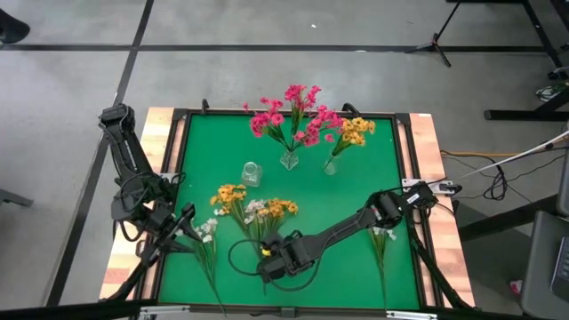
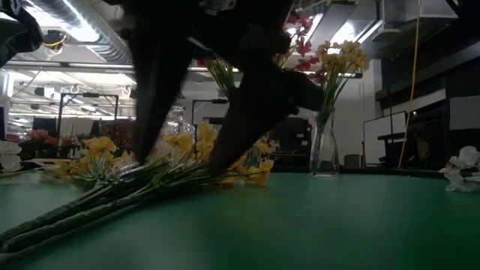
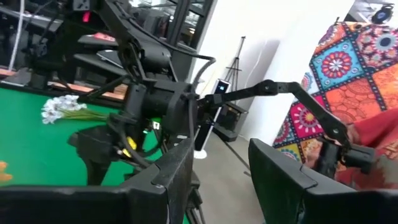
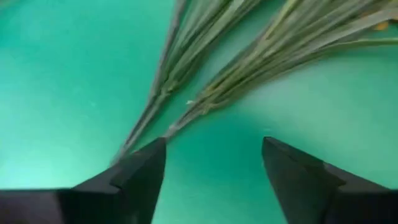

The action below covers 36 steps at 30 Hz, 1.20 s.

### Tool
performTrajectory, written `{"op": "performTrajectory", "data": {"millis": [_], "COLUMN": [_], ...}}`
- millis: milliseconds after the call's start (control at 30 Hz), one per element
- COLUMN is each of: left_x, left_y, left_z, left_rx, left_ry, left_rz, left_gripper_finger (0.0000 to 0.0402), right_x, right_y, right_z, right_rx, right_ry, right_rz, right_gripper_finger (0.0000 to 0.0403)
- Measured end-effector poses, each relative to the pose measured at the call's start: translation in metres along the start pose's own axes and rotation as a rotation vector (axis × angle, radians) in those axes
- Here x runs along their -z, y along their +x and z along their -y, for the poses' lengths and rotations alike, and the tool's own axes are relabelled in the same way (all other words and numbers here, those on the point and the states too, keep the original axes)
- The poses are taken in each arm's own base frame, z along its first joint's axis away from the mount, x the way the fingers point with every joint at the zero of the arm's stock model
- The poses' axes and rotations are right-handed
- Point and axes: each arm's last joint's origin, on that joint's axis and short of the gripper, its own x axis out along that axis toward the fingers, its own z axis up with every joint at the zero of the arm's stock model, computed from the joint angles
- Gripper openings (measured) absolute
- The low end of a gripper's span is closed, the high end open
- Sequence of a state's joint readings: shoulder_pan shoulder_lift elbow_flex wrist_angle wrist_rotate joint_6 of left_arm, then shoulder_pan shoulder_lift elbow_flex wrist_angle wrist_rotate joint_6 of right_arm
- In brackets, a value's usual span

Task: Sort flowers into vase by color
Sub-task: Put the right yellow flower into the right transparent vase

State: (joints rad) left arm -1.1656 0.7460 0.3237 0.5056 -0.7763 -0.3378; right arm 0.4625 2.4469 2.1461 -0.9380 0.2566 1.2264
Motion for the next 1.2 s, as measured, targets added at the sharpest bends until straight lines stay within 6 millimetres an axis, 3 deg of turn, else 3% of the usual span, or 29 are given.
{"op": "performTrajectory", "data": {"millis": [167, 300, 1200], "left_x": [0.0, 0.0, 0.002], "left_y": [0.0, 0.0, 0.0], "left_z": [0.0, 0.0, -0.001], "left_rx": [-0.01, -0.012, -0.021], "left_ry": [0.003, 0.003, 0.016], "left_rz": [0.001, 0.001, -0.01], "left_gripper_finger": [0.0153, 0.0153, 0.0153], "right_x": [-0.003, -0.006, -0.022], "right_y": [0.007, 0.01, 0.029], "right_z": [-0.001, -0.002, 0.015], "right_rx": [-0.041, -0.048, 0.077], "right_ry": [0.043, 0.088, 0.231], "right_rz": [-0.049, -0.014, 0.046], "right_gripper_finger": [0.033, 0.0345, 0.0309]}}
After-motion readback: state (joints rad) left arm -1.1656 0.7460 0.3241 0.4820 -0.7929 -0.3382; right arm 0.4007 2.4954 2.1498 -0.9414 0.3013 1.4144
